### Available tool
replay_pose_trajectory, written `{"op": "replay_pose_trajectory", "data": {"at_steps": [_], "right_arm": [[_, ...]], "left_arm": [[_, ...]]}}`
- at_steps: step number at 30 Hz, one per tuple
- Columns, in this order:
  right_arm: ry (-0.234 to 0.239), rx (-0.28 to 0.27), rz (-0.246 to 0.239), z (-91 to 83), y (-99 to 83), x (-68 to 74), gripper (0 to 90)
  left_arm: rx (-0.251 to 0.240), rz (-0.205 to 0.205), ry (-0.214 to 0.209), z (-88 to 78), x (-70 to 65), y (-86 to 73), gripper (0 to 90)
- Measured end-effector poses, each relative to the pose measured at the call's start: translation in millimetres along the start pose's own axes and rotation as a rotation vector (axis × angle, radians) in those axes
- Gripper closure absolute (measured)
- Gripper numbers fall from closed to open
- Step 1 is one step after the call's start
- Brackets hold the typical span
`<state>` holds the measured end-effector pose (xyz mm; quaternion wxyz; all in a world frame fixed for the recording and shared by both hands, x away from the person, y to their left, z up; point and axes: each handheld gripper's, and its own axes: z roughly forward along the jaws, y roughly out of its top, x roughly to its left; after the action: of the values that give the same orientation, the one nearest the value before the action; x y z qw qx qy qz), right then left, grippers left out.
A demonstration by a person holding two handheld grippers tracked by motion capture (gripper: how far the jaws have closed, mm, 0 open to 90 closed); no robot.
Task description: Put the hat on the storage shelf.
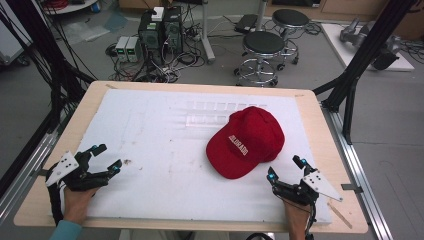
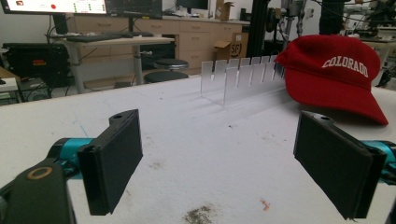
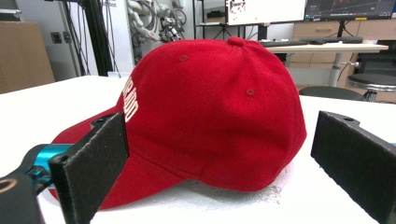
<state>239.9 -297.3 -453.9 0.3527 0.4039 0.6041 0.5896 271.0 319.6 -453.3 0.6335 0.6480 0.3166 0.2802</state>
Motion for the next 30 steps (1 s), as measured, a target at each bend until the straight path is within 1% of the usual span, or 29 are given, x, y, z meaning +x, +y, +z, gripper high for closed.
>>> {"op": "replay_pose_trajectory", "data": {"at_steps": [3,8,11,14,18,20,22,27,28,30], "right_arm": [[0.001,0.01,0.012,0.5,0.3,-0.5,3.1],[0.004,0.014,0.014,0.7,0.4,0.4,3.1],[0.005,0.012,0.013,0.5,0.3,0.1,3.1],[0.003,0.01,0.011,0.2,0.4,-0.5,3.0],[0.003,0.008,0.003,-0.2,0.3,1.1,3.1],[0.002,0.007,0.008,0.3,0.5,0.2,3.1],[0.005,0.014,0.023,0.7,0.9,-1.2,3.0],[0.01,0.022,0.027,1.4,1.3,-1.7,3.0],[0.02,0.03,0.036,2.2,2.0,-2.9,3.0],[0.025,0.035,0.04,2.9,2.5,-4.3,3.0]], "left_arm": [[-0.001,-0.004,0.001,0.0,0.2,0.0,15.6],[0.0,-0.004,0.008,0.1,0.0,0.0,15.7],[0.001,0.006,0.001,0.0,-0.5,0.1,15.7],[0.0,0.007,0.001,-0.1,-0.6,0.0,15.7],[0.0,-0.003,0.006,0.0,0.0,0.2,15.7],[0.002,0.001,0.008,0.1,-0.1,0.2,15.7],[0.003,0.002,0.01,0.2,-0.3,0.2,15.7],[0.002,0.002,0.009,0.1,-0.2,0.2,15.7],[0.002,0.002,0.009,0.1,-0.2,0.2,15.7],[0.002,0.003,0.009,0.1,-0.3,0.2,15.7]]}}
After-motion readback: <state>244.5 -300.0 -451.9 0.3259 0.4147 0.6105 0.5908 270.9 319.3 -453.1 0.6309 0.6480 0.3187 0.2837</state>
